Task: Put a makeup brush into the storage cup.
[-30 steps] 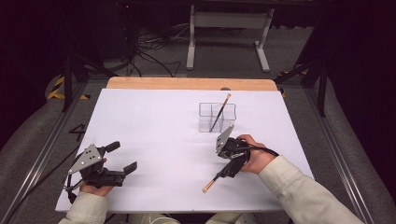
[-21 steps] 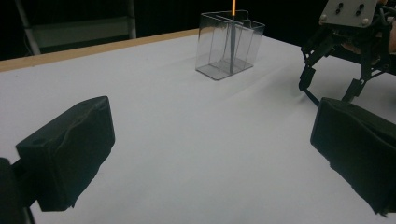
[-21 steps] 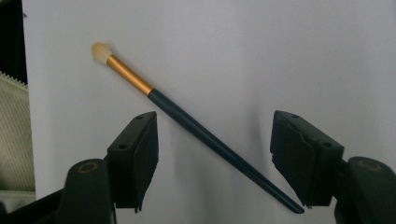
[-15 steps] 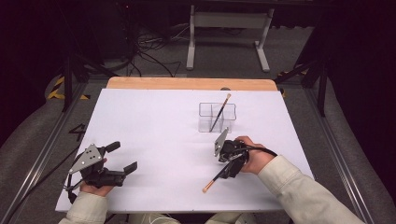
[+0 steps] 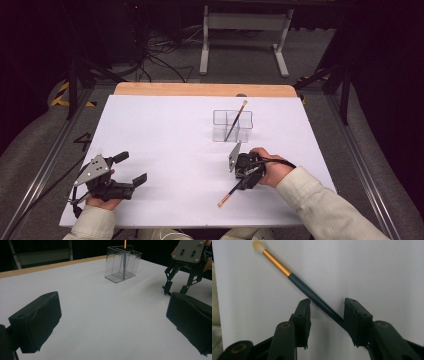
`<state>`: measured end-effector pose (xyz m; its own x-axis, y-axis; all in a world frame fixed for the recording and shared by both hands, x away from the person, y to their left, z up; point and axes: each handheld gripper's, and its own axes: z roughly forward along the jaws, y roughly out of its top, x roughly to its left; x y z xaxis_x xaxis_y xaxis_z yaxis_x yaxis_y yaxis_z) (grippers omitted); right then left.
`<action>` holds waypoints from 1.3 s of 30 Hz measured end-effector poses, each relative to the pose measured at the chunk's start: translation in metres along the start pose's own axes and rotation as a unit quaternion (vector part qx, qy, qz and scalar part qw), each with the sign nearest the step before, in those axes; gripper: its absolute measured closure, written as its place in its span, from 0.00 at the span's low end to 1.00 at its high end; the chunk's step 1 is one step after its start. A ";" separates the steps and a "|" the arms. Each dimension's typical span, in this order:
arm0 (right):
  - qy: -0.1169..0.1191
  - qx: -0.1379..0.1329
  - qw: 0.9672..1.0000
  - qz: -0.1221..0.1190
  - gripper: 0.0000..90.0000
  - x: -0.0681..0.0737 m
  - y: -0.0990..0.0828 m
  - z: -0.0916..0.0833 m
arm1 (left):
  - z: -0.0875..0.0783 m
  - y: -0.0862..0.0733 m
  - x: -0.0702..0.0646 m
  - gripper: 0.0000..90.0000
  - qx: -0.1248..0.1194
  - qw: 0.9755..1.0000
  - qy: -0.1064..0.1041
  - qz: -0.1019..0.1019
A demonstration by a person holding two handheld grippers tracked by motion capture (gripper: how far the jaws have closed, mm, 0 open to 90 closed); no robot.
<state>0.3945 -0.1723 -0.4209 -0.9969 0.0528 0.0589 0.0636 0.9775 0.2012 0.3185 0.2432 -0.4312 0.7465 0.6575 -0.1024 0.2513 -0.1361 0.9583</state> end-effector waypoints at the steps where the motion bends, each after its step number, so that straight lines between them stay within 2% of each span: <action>1: -0.002 0.003 1.000 -0.002 0.68 0.000 0.000 0.000 | 0.000 0.000 0.000 0.01 0.001 1.000 0.000 0.000; 6: -0.022 0.028 0.999 -0.026 0.77 0.005 0.004 0.000 | 0.000 0.000 0.000 0.01 0.001 1.000 0.001 0.001; 9: -0.025 0.039 0.998 -0.040 0.82 0.007 0.008 0.001 | 0.000 0.000 0.000 0.01 0.000 1.000 0.000 0.001; 14: -0.018 0.047 0.998 -0.040 0.92 0.009 0.008 0.001 | 0.000 0.000 0.000 0.01 0.001 1.000 0.001 0.002; 22: -0.021 0.043 0.998 -0.032 0.93 0.009 0.008 0.001 | 0.001 0.000 -0.001 0.00 0.000 1.000 0.000 0.004; 24: -0.022 0.041 0.999 -0.028 0.93 0.009 0.007 0.001 | 0.001 0.000 -0.003 0.00 -0.008 1.000 -0.009 0.002; 25: -0.023 0.042 0.998 -0.027 0.93 0.010 0.007 0.001 | 0.001 0.001 -0.003 0.00 -0.010 1.000 -0.011 0.007; 28: -0.017 0.033 0.999 -0.023 0.93 0.010 0.007 -0.001 | 0.001 0.002 -0.005 0.00 -0.012 1.000 -0.024 0.010; 32: -0.014 0.020 1.000 -0.016 0.93 0.012 0.006 -0.006 | 0.002 0.003 -0.006 0.00 -0.014 0.999 -0.030 0.009; 38: -0.024 -0.024 0.999 -0.007 0.93 0.014 0.003 -0.021 | 0.006 0.007 -0.009 0.01 -0.018 0.999 -0.040 0.005; 39: -0.028 -0.038 0.999 -0.008 0.93 0.014 0.003 -0.024 | 0.006 0.008 -0.009 0.01 -0.019 0.999 -0.041 0.004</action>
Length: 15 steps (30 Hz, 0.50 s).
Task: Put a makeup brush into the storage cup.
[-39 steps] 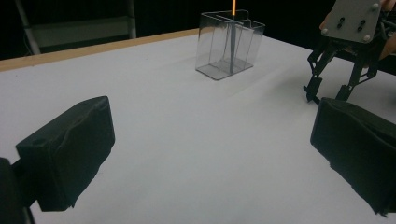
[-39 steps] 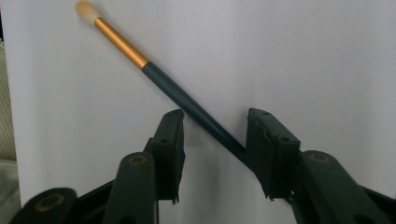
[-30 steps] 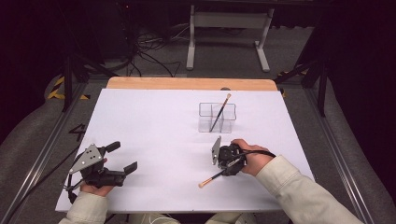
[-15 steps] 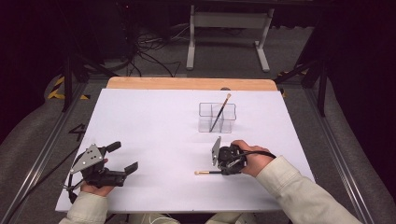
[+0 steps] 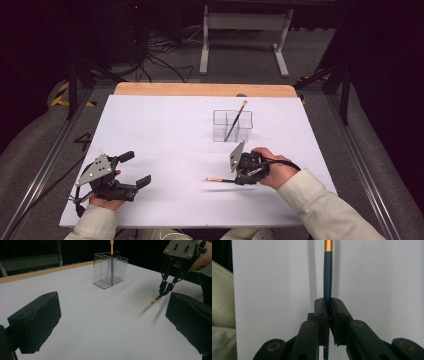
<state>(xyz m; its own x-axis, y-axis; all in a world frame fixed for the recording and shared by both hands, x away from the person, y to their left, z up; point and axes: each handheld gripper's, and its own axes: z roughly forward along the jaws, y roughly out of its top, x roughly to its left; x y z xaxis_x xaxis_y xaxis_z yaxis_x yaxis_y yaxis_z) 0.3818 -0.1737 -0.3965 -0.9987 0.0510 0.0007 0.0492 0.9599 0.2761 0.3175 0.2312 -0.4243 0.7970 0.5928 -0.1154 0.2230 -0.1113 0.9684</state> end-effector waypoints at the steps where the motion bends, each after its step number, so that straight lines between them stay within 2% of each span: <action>1: -0.002 -0.011 1.000 0.004 0.93 0.000 0.000 -0.002 | 0.000 0.001 0.000 0.01 0.001 1.000 -0.002 0.002; 2: -0.004 -0.022 1.000 0.006 0.93 0.001 -0.001 -0.005 | 0.001 0.002 -0.001 0.02 0.000 1.000 -0.005 0.000; 3: -0.004 -0.022 1.000 0.006 0.93 0.001 -0.001 -0.005 | 0.001 0.002 -0.001 0.02 0.000 1.000 -0.005 0.000; 7: -0.019 -0.074 0.997 0.014 0.93 0.001 -0.004 -0.016 | 0.005 0.005 -0.002 0.02 -0.007 1.000 -0.013 -0.005; 12: -0.030 -0.128 0.991 0.023 0.93 0.001 -0.009 -0.026 | 0.008 0.008 -0.003 0.03 -0.016 1.000 -0.019 -0.005; 15: -0.040 -0.164 0.985 0.034 0.93 0.002 -0.013 -0.034 | 0.008 0.010 -0.004 0.03 -0.017 1.000 -0.022 -0.005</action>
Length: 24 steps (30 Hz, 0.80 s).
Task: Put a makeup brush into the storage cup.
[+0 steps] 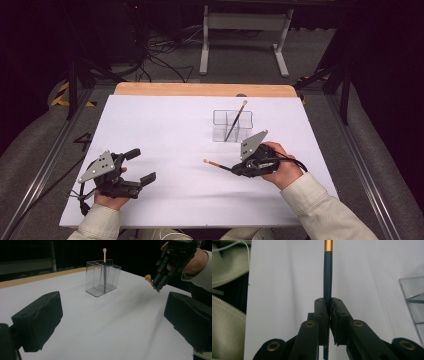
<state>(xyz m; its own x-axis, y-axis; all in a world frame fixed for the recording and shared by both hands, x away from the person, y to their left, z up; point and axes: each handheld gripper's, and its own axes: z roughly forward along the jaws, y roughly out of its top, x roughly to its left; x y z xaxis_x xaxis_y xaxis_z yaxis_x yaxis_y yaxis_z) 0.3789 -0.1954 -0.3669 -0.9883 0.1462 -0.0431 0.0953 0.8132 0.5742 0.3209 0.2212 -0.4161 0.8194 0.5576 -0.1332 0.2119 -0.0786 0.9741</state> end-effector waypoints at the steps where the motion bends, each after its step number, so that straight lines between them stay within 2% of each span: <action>1: -0.001 -0.006 1.000 0.002 0.93 0.000 0.000 -0.001 | 0.000 0.001 0.000 0.03 -0.002 1.000 0.000 0.000; 6: -0.007 -0.059 0.998 0.016 0.93 0.001 -0.002 -0.010 | 0.002 0.002 -0.001 0.04 -0.009 1.000 -0.010 -0.006; 11: -0.008 -0.112 0.993 0.036 0.93 0.002 -0.007 -0.012 | 0.002 0.004 -0.002 0.06 -0.016 1.000 -0.017 -0.006; 14: -0.013 -0.131 0.990 0.041 0.93 0.003 -0.011 -0.011 | 0.005 0.005 -0.003 0.06 -0.018 1.000 -0.022 -0.008; 18: -0.013 -0.160 0.986 0.051 0.93 0.005 -0.014 -0.010 | 0.009 0.007 -0.005 0.07 -0.023 0.999 -0.031 -0.004; 19: -0.012 -0.169 0.984 0.054 0.93 0.006 -0.015 -0.010 | 0.012 0.009 -0.007 0.07 -0.025 0.999 -0.035 -0.004; 20: -0.013 -0.186 0.981 0.059 0.93 0.007 -0.016 -0.009 | 0.013 0.010 -0.007 0.07 -0.026 0.999 -0.037 -0.003; 24: -0.015 -0.210 0.975 0.067 0.93 0.009 -0.019 -0.005 | 0.022 0.015 -0.011 0.09 -0.034 0.998 -0.051 -0.001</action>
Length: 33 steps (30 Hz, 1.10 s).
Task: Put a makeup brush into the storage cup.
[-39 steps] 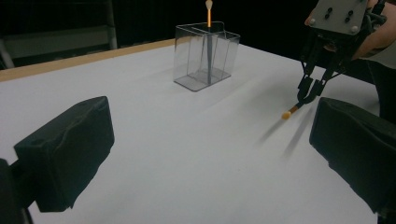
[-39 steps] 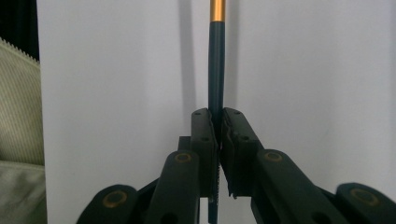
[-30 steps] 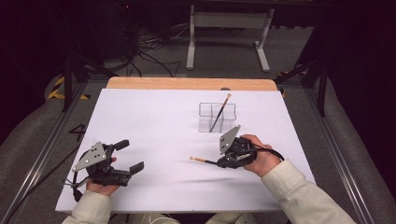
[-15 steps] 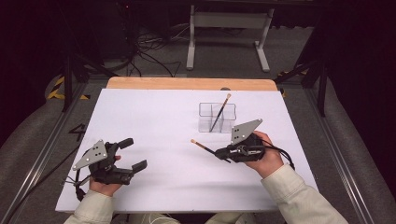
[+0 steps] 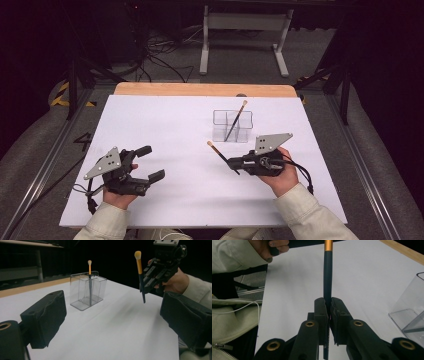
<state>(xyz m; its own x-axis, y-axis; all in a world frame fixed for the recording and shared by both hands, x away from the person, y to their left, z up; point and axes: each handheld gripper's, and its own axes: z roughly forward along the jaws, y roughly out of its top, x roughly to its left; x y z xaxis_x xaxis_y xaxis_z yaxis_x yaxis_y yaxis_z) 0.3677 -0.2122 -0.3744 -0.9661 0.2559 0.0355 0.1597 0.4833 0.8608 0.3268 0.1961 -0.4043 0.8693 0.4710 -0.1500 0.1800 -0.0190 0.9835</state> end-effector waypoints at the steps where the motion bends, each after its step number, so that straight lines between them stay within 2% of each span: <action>1: -0.001 -0.008 1.000 0.001 0.93 0.001 -0.001 0.001 | 0.002 0.001 -0.001 0.09 0.000 1.000 -0.003 -0.001; 6: -0.003 -0.033 0.999 0.004 0.93 0.004 -0.004 0.003 | 0.015 0.006 -0.005 0.13 -0.004 1.000 -0.023 0.002; 14: 0.000 -0.071 0.997 0.000 0.93 0.012 -0.005 0.009 | 0.034 0.014 -0.012 0.23 -0.009 0.998 -0.063 0.003; 19: -0.002 -0.100 0.995 -0.001 0.93 0.016 -0.010 0.014 | 0.045 0.018 -0.016 0.27 -0.005 0.997 -0.075 0.003; 23: -0.004 -0.120 0.993 0.006 0.93 0.018 -0.012 0.015 | 0.055 0.020 -0.020 0.33 0.005 0.996 -0.084 0.013; 30: 0.001 -0.152 0.988 0.016 0.93 0.023 -0.016 0.021 | 0.065 0.023 -0.025 0.39 0.007 0.995 -0.100 0.011; 33: 0.001 -0.156 0.988 0.016 0.93 0.024 -0.017 0.024 | 0.070 0.024 -0.027 0.41 0.007 0.994 -0.107 0.008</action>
<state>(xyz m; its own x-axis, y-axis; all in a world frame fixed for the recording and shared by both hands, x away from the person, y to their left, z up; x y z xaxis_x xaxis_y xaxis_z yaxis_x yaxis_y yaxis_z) 0.3466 -0.1942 -0.4006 -0.9618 0.2656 0.0657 0.1201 0.1941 0.9736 0.3399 0.1216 -0.3838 0.9496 0.2728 -0.1543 0.1708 -0.0376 0.9846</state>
